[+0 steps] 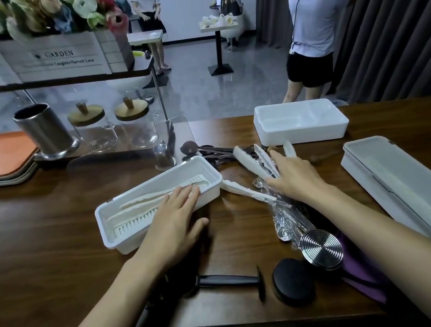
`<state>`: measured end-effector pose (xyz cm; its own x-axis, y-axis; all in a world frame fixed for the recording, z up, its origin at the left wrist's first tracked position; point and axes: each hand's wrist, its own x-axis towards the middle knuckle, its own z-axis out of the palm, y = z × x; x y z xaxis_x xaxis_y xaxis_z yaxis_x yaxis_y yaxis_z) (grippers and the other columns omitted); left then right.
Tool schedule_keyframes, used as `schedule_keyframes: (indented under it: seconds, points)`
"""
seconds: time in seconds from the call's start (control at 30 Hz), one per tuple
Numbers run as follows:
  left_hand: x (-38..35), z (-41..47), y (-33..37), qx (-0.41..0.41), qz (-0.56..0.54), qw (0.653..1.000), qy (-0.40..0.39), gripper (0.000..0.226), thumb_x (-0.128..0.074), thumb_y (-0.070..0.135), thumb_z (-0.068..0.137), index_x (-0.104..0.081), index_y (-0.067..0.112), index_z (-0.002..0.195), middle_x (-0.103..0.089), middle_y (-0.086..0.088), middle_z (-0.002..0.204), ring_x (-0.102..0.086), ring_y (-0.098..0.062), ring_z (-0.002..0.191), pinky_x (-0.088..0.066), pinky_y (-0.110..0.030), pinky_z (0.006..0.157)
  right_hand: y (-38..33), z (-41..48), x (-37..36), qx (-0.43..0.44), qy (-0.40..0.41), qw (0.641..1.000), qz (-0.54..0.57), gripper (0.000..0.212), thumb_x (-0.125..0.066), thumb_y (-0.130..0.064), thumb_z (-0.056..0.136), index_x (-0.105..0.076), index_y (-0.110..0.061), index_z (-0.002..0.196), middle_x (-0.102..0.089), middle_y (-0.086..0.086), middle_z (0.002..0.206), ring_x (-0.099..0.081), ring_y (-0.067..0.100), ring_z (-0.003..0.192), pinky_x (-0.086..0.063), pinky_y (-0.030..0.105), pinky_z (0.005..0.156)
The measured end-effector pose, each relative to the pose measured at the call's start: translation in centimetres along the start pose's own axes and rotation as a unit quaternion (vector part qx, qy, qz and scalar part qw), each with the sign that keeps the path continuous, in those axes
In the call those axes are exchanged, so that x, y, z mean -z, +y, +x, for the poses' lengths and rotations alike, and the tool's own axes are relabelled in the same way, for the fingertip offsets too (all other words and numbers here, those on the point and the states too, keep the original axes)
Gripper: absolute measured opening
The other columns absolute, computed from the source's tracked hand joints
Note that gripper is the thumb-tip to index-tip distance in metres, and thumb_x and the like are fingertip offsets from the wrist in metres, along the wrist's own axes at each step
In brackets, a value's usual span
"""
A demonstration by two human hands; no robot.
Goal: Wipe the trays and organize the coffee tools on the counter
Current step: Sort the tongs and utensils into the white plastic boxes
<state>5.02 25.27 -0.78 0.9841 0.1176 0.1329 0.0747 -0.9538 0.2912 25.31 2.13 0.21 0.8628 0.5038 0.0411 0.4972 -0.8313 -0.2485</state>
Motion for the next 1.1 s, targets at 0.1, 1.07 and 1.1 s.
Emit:
schedule_keyframes:
  seconds: [0.1, 1.07, 1.1]
  points:
    - [-0.1, 0.1, -0.1, -0.003, 0.0, 1.0, 0.004, 0.073, -0.05, 0.049, 0.1, -0.026, 0.018, 0.161, -0.025, 0.0, 0.167, -0.015, -0.022, 0.155, 0.008, -0.022, 0.118, 0.5, 0.4, 0.2, -0.006, 0.007, 0.999, 0.041, 0.044, -0.056, -0.029, 0.089, -0.052, -0.016, 0.131, -0.069, 0.002, 0.095, -0.063, 0.033, 0.09, -0.053, 0.049, 0.082]
    - [-0.7, 0.5, -1.4, -0.016, -0.003, 1.0, -0.015, 0.095, -0.022, 0.072, 0.082, -0.026, 0.018, 0.161, -0.026, 0.003, 0.166, -0.013, -0.02, 0.156, 0.003, -0.028, 0.122, 2.2, -5.0, -0.6, -0.019, -0.052, 0.998, 0.003, 0.066, -0.062, -0.073, 0.077, -0.05, -0.033, 0.129, -0.054, -0.006, 0.103, -0.054, 0.023, 0.104, -0.049, 0.044, 0.086]
    - [-0.7, 0.5, -1.4, -0.018, -0.005, 1.0, -0.015, 0.097, -0.021, 0.072, 0.081, -0.026, 0.019, 0.161, -0.026, 0.003, 0.166, -0.013, -0.02, 0.156, 0.003, -0.027, 0.122, 2.4, -5.1, -0.6, -0.018, -0.049, 0.998, 0.018, 0.061, -0.064, -0.07, 0.078, -0.051, -0.034, 0.125, -0.054, -0.007, 0.099, -0.055, 0.023, 0.101, -0.049, 0.042, 0.082]
